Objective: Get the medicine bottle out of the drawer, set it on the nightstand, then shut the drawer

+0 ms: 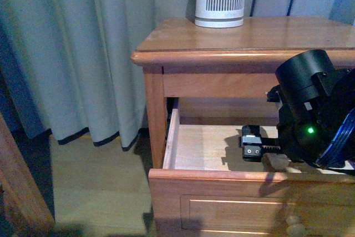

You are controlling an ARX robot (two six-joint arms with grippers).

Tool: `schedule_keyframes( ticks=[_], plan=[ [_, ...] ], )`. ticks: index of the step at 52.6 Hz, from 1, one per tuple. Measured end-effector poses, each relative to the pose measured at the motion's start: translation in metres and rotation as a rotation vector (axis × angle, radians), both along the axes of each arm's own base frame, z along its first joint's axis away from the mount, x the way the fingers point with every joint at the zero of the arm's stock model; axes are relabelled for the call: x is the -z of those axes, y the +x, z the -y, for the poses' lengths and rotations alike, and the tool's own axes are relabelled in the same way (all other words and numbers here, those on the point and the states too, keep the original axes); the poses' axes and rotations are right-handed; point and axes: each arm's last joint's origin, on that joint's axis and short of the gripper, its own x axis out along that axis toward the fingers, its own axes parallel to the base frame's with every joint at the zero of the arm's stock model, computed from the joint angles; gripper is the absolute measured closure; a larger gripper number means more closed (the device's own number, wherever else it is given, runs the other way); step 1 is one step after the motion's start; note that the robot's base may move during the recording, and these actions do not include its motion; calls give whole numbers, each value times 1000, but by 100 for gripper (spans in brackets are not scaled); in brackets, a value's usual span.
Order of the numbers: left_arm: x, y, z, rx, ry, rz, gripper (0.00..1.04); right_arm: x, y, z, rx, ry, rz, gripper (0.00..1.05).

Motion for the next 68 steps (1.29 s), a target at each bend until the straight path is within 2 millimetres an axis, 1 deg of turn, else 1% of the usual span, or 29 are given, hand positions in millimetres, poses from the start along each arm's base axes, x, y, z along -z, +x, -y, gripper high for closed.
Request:
schedule_keyframes(
  ticks=[4,8,18,22,27,35,39,44,49,50,52,54,57,59,60,61,62,64,67,68],
  plan=[
    [0,0,0,0,0,0,7,5,2,-1,-1,0,-3,29],
    [0,0,0,0,0,0,7,10,2,0,0,-1,-9,42],
    [0,0,0,0,0,0,7,11,3,1,3,0,-2,70],
    [0,0,0,0,0,0,7,11,3,1,4,-2,-1,74],
    [0,0,0,0,0,0,7,4,2,0,14,-15,13,75],
    [0,0,0,0,0,0,7,-29,-11,-9,39,14,16,75],
    [0,0,0,0,0,0,7,-53,-21,-19,41,63,21,75],
    [0,0,0,0,0,0,7,-89,-41,-36,22,164,13,75],
    [0,0,0,0,0,0,7,-115,-59,-48,0,226,9,75],
    [0,0,0,0,0,0,7,-118,-60,-49,-3,229,13,75],
    [0,0,0,0,0,0,7,-132,-65,-53,-14,236,43,75],
    [0,0,0,0,0,0,7,-142,-66,-54,-16,240,72,75],
    [0,0,0,0,0,0,7,-174,-65,-53,-8,218,199,75],
    [0,0,0,0,0,0,7,-194,-61,-48,-3,208,271,75],
    [0,0,0,0,0,0,7,-208,-57,-43,5,196,313,75],
    [0,0,0,0,0,0,7,-214,-55,-40,9,190,332,75],
    [0,0,0,0,0,0,7,-224,-51,-35,17,180,367,75],
    [0,0,0,0,0,0,7,-237,-41,-25,24,151,406,75],
    [0,0,0,0,0,0,7,-247,-25,-12,48,121,443,75],
    [0,0,0,0,0,0,7,-248,-16,-6,56,105,452,75]
  ],
)
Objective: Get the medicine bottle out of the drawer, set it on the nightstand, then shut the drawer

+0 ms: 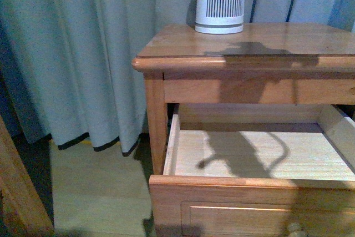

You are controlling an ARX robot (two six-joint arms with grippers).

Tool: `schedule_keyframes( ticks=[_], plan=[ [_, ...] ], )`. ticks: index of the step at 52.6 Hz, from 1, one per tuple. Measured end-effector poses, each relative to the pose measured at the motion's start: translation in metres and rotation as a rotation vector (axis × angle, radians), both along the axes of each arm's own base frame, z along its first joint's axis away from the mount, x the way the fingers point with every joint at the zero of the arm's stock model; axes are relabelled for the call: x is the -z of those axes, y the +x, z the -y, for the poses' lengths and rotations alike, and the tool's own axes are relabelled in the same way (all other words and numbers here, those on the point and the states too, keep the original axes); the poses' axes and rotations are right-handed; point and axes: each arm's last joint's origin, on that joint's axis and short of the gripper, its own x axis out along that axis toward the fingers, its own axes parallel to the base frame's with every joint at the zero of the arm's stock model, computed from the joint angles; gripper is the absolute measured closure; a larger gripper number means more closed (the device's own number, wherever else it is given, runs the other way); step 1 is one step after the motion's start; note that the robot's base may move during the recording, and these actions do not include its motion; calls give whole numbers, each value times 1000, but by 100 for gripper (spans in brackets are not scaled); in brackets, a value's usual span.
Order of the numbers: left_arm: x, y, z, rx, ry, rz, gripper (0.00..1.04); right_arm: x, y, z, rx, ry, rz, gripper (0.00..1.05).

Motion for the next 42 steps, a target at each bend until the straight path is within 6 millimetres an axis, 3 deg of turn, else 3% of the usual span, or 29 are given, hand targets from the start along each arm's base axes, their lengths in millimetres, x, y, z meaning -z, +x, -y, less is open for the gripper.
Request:
schedule_keyframes(
  ticks=[3,13,19,26,42],
  plan=[
    [0,0,0,0,0,0,7,6,26,19,46,-43,-5,75],
    [0,0,0,0,0,0,7,45,64,50,97,-129,-81,75],
    [0,0,0,0,0,0,7,65,75,63,129,-141,-128,75],
    [0,0,0,0,0,0,7,73,78,68,139,-146,-149,75],
    [0,0,0,0,0,0,7,61,74,69,142,-144,-117,28]
  ],
)
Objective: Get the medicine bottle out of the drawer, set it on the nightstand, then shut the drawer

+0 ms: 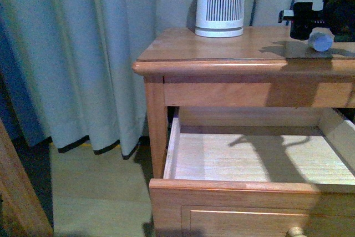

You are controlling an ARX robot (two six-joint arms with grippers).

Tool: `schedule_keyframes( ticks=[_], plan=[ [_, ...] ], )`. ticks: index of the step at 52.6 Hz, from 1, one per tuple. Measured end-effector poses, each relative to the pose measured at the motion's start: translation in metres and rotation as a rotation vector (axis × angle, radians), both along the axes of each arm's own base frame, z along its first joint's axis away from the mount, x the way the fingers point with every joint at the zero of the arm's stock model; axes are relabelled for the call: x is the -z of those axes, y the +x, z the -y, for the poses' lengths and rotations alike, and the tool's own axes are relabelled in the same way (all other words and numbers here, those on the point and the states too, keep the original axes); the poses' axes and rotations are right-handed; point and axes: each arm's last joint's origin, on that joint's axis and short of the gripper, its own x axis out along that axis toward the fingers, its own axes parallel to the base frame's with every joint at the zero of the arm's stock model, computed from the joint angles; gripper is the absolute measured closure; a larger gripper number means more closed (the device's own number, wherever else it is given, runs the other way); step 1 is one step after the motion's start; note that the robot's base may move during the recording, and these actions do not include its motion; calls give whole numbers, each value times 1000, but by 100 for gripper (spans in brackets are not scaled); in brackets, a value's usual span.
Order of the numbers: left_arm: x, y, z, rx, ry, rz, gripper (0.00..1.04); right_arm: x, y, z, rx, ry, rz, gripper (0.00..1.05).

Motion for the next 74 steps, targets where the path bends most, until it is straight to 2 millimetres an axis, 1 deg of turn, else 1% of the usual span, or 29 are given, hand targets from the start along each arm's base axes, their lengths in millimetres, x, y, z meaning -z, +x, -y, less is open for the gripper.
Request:
schedule_keyframes(
  ticks=[3,5,6,7,9,10,13,16,17,21,22,24,25,27,31,32,35,36,38,39,42,46,48,52,64,74],
  plan=[
    [0,0,0,0,0,0,7,-15,-9,0,24,-11,57,18],
    [0,0,0,0,0,0,7,-31,-22,0,41,-23,116,10],
    [0,0,0,0,0,0,7,-41,-33,-2,40,-23,153,6],
    [0,0,0,0,0,0,7,-48,-41,-2,36,-23,174,5],
    [0,0,0,0,0,0,7,-65,-70,-5,19,-18,221,7],
    [0,0,0,0,0,0,7,-67,-76,-6,13,-16,226,7],
    [0,0,0,0,0,0,7,-75,-114,-10,-34,7,247,7],
    [0,0,0,0,0,0,7,-70,-146,-13,-73,17,249,7],
    [0,0,0,0,0,0,7,-69,-152,-14,-77,17,249,7],
    [0,0,0,0,0,0,7,-47,-190,-17,-112,9,216,7],
    [0,0,0,0,0,0,7,-43,-195,-17,-115,8,208,7],
    [0,0,0,0,0,0,7,-28,-212,-19,-126,4,175,7],
    [0,0,0,0,0,0,7,-24,-217,-19,-129,3,165,7],
    [0,0,0,0,0,0,7,1,-240,-23,-160,0,93,7],
    [0,0,0,0,0,0,7,36,-270,-28,-197,4,-17,7],
    [0,0,0,0,0,0,7,41,-274,-29,-200,7,-31,7],
    [0,0,0,0,0,0,7,66,-293,-32,-219,11,-112,7],
    [0,0,0,0,0,0,7,70,-296,-33,-225,10,-125,7],
    [0,0,0,0,0,0,7,85,-306,-34,-226,17,-170,7],
    [0,0,0,0,0,0,7,88,-308,-35,-228,15,-179,7],
    [0,0,0,0,0,0,7,108,-317,-36,-226,23,-231,7],
    [0,0,0,0,0,0,7,120,-320,-36,-219,21,-256,7],
    [0,0,0,0,0,0,7,128,-318,-35,-208,27,-257,7],
    [0,0,0,0,0,0,7,137,-307,-32,-174,25,-237,7],
    [0,0,0,0,0,0,7,156,-271,-29,-147,-3,-197,7],
    [0,0,0,0,0,0,7,168,-229,-25,-148,-50,-174,7]
  ],
)
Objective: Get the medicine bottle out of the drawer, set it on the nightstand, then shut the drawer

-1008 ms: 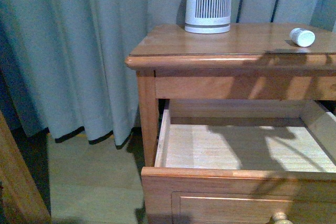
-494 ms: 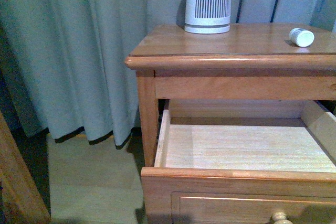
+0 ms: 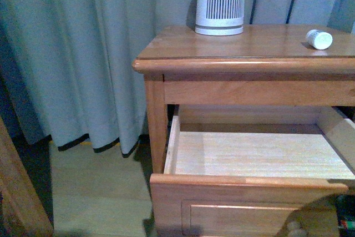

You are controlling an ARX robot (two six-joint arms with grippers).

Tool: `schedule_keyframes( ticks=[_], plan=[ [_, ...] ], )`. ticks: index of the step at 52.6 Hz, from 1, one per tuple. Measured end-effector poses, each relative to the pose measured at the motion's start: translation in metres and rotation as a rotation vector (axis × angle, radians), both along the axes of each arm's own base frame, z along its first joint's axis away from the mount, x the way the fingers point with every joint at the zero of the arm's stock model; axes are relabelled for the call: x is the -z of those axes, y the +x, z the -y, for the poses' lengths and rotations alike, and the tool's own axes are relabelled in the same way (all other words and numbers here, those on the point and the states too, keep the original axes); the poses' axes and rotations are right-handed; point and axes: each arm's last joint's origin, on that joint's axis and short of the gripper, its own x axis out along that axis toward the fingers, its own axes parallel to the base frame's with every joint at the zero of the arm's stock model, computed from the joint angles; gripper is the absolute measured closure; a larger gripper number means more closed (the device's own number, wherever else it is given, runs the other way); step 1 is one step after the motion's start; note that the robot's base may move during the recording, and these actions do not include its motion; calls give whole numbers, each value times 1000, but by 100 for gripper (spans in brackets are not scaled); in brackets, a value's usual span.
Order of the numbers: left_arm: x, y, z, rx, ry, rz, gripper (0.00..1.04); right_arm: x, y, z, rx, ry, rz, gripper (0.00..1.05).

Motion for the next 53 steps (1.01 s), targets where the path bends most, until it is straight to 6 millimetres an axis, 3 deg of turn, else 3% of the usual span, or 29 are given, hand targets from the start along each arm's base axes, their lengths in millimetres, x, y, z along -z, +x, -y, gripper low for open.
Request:
schedule_keyframes(
  ticks=[7,16,25,32,53],
  plan=[
    [0,0,0,0,0,0,7,8,34,4,0,-52,18,7],
    [0,0,0,0,0,0,7,5,100,15,19,-151,76,7],
    [0,0,0,0,0,0,7,-2,140,22,33,-191,85,7],
    [0,0,0,0,0,0,7,-5,150,24,42,-208,85,7],
    [0,0,0,0,0,0,7,-4,150,33,59,-213,92,7]
  ],
)
